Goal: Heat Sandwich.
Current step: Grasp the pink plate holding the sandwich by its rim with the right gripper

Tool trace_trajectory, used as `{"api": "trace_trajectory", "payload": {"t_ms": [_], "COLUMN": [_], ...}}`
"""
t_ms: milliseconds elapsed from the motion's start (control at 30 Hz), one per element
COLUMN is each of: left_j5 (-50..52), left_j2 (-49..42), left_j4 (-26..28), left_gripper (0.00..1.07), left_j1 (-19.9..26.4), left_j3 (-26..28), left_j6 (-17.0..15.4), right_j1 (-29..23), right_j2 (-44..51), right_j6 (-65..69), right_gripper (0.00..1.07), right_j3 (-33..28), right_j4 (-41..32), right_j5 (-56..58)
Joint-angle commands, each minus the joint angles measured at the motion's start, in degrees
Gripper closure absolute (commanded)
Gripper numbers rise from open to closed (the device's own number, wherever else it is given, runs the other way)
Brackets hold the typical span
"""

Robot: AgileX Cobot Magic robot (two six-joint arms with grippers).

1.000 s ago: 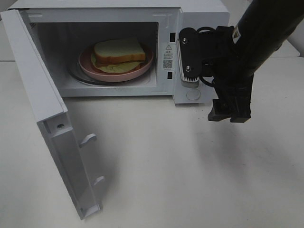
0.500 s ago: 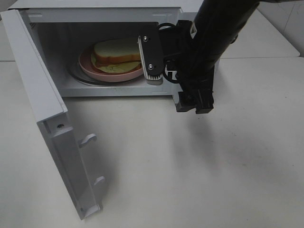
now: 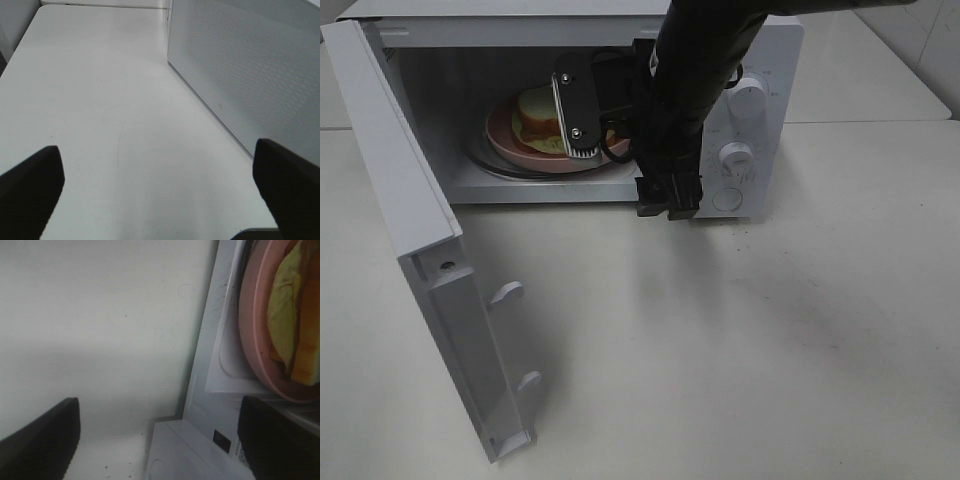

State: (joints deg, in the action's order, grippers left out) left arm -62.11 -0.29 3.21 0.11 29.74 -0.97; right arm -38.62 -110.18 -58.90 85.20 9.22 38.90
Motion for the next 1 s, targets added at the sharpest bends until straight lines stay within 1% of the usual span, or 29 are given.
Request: {"api": "trace_trajectory", "payload": {"t_ms": [33,233,267,300,367,400,467,567,600,700,933,1000], "left_j5": [0.9,0.9,0.9,0.9,0.9,0.9,0.9,0.9,0.9,0.9,0.9,0.9], "left_j2": [-0.9,-0.9,-0.9,-0.9,-0.9,-0.9,-0.9,-0.9,-0.9,-0.9,-0.9,-0.9], "left_j4": [0.2,0.2,0.2,0.2,0.2,0.2,0.2,0.2,0.2,0.2,0.2,0.2], "left_gripper": [0.09,0.09,0.09,0.09,0.09,0.09,0.09,0.09,0.09,0.09,0.09,0.09], "left_j1": [0.2,0.2,0.2,0.2,0.2,0.2,0.2,0.2,0.2,0.2,0.2,0.2], "left_j3": [-0.2,-0.2,-0.2,-0.2,-0.2,-0.2,-0.2,-0.2,-0.2,-0.2,-0.2,-0.2], "left_j6": [-0.1,-0.1,-0.1,-0.1,-0.1,-0.1,-0.1,-0.1,-0.1,-0.1,-0.1,-0.1], "right_j1": [-0.2,-0.2,-0.2,-0.2,-0.2,-0.2,-0.2,-0.1,-0.1,-0.1,-0.1,0.0], "right_j2": [-2.3,-6.5,-8.1,-8.1,-9.7,-11.5,-12.2,-15.4,-15.4,-18.2,-22.1,-23.6], "right_j6": [-0.7,-0.7,0.2,0.2,1.8,3.2,3.2,3.2,3.2,3.3,3.0,3.0], "right_gripper": [0.27,0.27,0.27,0.27,0.27,0.27,0.28,0.28,0.28,0.28,0.29,0.30], "right_j3": [2.5,6.8,8.5,8.5,10.9,13.4,14.4,18.6,18.6,21.6,25.3,27.5], "right_j4": [-0.1,-0.2,-0.1,-0.1,0.1,0.2,0.2,0.2,0.2,0.2,0.2,0.4], "right_j5": [-0.5,-0.2,0.3,0.3,1.2,1.5,1.5,1.4,1.4,1.4,1.2,1.1]}}
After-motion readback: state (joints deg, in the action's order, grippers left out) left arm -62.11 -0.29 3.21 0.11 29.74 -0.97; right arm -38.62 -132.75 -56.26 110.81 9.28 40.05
